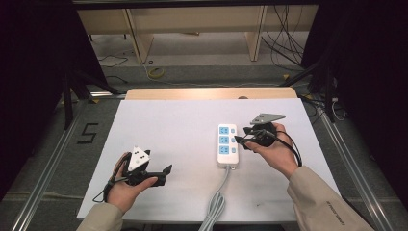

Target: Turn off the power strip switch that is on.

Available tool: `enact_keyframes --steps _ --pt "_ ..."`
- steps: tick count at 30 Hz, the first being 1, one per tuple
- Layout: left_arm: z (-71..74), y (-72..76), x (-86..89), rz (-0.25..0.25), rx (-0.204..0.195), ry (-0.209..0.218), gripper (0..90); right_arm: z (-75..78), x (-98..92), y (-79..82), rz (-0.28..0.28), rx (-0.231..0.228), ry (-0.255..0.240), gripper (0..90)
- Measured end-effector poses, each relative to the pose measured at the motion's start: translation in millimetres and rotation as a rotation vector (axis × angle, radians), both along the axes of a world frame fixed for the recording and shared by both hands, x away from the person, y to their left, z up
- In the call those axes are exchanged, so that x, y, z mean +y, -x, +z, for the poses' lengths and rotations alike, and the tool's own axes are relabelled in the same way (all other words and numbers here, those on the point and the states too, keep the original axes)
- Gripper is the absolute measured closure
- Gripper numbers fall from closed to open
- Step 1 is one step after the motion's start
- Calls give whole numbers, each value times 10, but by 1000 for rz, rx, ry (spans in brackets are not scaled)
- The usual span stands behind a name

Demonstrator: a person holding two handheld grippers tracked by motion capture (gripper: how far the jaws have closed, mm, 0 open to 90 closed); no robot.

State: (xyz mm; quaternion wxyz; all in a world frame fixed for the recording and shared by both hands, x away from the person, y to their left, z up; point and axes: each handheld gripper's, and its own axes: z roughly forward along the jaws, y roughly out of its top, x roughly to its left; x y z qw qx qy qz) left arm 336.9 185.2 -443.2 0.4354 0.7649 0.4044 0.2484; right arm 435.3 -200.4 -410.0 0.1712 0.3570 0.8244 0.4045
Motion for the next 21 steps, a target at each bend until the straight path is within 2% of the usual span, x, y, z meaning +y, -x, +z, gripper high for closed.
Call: enact_keyframes --steps 7,18,21 --pt "-1 3 2 1 0 1 78 26 -103 134 4 -5 -17 437" --pt "-8 3 -1 1 2 -2 78 5 -368 415 13 -11 -45 376" --pt "-10 0 -2 -2 4 -8 78 -22 -449 488 11 -12 -75 369"
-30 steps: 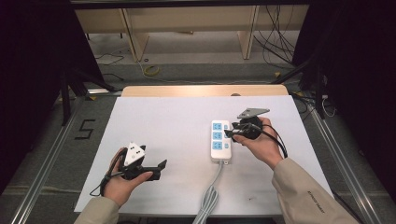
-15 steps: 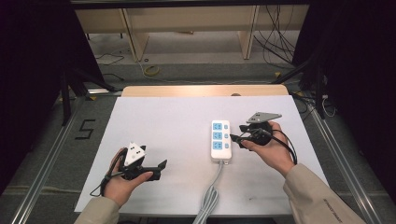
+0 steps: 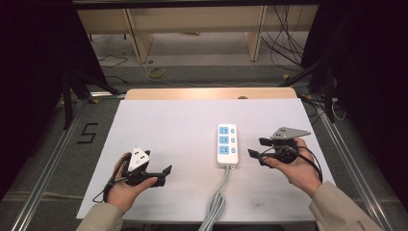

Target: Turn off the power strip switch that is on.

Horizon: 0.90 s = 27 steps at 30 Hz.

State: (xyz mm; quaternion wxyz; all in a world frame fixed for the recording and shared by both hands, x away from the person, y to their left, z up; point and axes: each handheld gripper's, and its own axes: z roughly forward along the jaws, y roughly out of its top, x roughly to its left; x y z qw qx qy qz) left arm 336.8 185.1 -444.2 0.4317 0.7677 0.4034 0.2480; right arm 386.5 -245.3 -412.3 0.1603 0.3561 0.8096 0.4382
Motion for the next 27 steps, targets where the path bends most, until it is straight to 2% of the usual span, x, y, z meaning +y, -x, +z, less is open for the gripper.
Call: enact_keyframes --steps 1,7,11,19,27 --pt "-2 3 -4 1 2 4 78 -14 -23 23 -1 0 -14 365" --pt "-3 4 -4 -1 5 1 77 -80 -146 135 -9 -12 -30 351" --pt "-3 6 -3 1 3 4 78 -113 -207 207 -13 -25 -19 348" --pt "-3 7 -2 -3 5 0 78 -153 -305 319 -36 -41 -30 345" --pt "-5 9 -5 -4 2 0 78 -187 -346 375 -41 -54 -36 339"
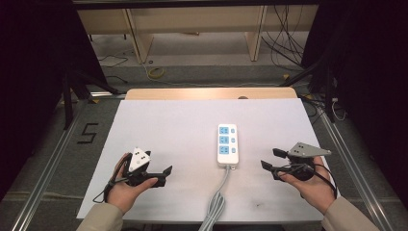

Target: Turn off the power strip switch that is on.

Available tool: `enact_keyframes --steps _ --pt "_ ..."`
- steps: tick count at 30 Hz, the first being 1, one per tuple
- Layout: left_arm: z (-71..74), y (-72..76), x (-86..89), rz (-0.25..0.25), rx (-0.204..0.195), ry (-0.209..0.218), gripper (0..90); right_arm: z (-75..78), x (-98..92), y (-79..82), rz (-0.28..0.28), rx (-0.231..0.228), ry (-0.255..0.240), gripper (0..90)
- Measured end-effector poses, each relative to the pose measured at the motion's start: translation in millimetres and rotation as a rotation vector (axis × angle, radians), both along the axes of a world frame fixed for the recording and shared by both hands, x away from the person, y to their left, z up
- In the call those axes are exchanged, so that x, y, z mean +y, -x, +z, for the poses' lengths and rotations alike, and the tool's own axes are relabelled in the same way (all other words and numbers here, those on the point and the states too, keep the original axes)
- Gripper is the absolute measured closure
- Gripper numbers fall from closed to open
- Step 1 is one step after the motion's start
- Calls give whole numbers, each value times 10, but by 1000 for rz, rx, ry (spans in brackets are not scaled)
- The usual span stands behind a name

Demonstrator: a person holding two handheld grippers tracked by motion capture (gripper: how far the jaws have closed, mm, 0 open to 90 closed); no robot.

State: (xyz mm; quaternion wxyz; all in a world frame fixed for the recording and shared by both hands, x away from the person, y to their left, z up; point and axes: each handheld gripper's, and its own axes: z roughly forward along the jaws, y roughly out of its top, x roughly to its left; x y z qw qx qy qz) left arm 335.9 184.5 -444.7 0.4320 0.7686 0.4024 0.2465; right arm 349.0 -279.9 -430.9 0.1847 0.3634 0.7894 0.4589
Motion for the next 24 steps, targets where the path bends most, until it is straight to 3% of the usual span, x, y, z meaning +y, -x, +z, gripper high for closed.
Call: enact_keyframes --steps 14,24 --pt "7 4 4 -2 3 3 81 -54 -29 24 -9 -34 -3 317" --pt "8 -2 3 -2 3 2 81 -66 -39 20 -11 -34 -4 300"
